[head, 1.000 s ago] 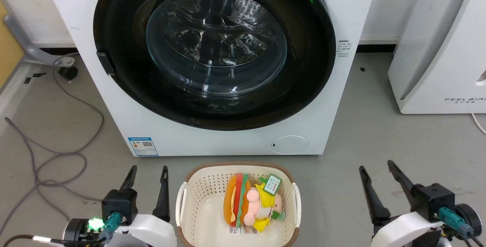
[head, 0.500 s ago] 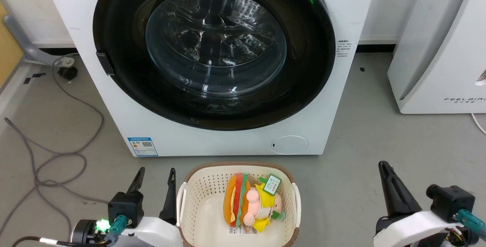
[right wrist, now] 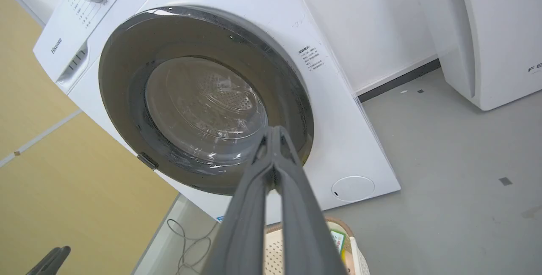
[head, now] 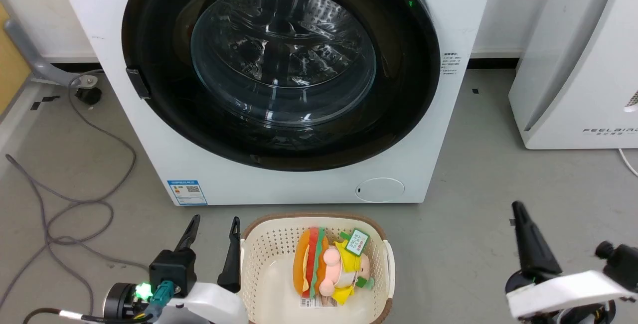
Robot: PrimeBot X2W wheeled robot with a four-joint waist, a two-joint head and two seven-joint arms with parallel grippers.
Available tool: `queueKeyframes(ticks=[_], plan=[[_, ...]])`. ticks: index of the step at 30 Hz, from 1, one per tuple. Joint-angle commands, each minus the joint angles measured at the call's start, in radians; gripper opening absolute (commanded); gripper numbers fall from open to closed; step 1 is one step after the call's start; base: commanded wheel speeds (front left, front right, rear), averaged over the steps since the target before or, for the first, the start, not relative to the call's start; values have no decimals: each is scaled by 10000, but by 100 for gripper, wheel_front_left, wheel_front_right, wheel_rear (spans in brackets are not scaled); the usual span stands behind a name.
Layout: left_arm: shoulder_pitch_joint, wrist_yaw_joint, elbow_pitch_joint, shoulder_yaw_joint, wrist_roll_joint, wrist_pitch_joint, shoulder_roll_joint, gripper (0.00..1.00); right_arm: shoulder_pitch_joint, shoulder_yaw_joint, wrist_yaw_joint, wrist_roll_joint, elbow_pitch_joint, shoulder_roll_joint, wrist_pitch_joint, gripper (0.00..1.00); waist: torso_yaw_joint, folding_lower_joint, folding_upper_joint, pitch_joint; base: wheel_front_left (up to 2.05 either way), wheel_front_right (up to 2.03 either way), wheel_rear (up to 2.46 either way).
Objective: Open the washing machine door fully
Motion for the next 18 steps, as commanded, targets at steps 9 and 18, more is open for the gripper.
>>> queueKeyframes(ticks=[9, 18], plan=[[-255, 8, 154, -248, -213, -261, 5, 100, -608, -595, 4, 2282, 200, 7, -303, 0, 93, -1, -1, 41, 0, 0, 0], [-406, 26, 217, -411, -339, -449, 5, 100, -1603, -1009, 5, 3441, 713, -123, -491, 0, 142, -1, -1, 180, 0, 0, 0]])
